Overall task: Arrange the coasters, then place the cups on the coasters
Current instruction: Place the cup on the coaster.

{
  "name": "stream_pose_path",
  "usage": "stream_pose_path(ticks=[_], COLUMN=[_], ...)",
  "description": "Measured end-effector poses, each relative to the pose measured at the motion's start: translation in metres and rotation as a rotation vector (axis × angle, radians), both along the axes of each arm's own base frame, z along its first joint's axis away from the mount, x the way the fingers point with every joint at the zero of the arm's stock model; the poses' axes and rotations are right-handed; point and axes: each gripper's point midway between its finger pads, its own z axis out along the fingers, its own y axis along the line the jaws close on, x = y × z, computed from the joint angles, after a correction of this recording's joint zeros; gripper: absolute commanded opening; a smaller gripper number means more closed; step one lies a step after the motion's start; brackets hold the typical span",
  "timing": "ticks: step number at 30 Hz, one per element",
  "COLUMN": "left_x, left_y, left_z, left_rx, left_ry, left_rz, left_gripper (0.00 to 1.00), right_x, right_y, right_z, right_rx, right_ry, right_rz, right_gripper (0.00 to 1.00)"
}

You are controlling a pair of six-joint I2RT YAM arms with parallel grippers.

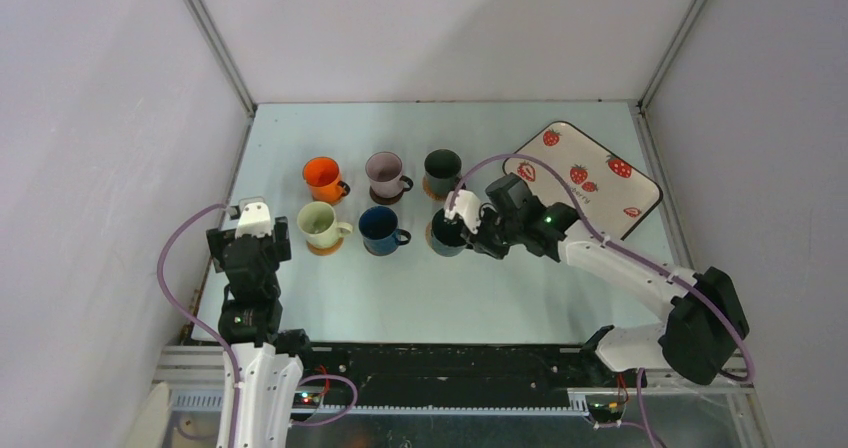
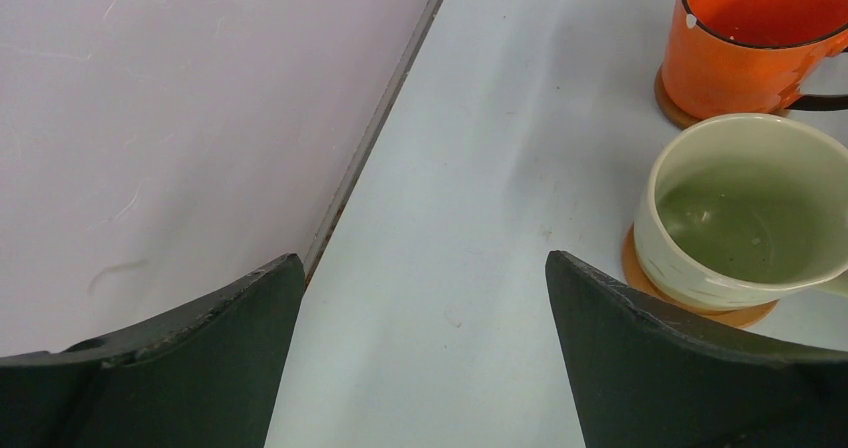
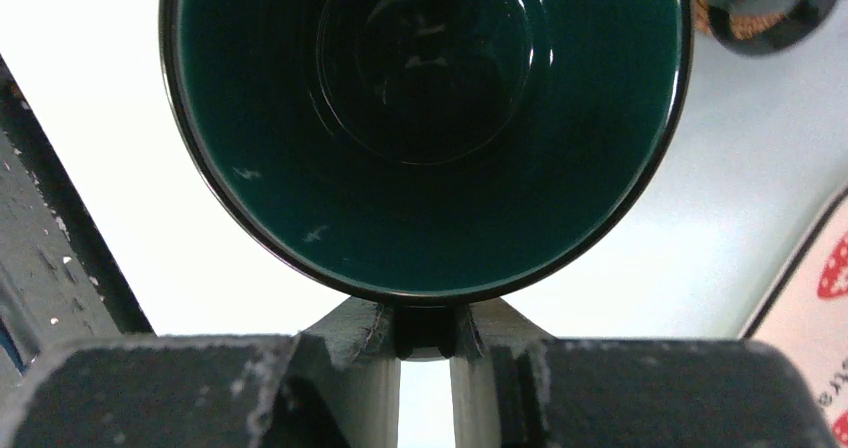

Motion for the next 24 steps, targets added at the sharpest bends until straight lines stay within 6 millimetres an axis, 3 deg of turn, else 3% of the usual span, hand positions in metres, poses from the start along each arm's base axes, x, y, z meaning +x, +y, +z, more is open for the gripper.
stream_pose_path(ticks=[8, 15, 24], left_x=[0.001, 0.001, 0.001], left_y=[0.0, 0.001, 0.002], left_z=[-0.003, -0.004, -0.005], left_rx=[-0.001, -0.001, 0.0], left_ry=[0.015, 0.018, 0.025], left_rz=[0.001, 0.003, 0.009], left_gripper=[0.98, 0.98, 0.98], right_x=[0.0, -0.015, 0.0], right_y=[0.019, 0.033, 0.027], right_z=[-0.029, -0.052, -0.063], right_rx=[-0.037, -0.105, -0.131], right_ry=[0.023, 0.034, 0.018], right_rz=[0.035, 0.11, 0.059], right_gripper=[0.0, 0.0, 0.0])
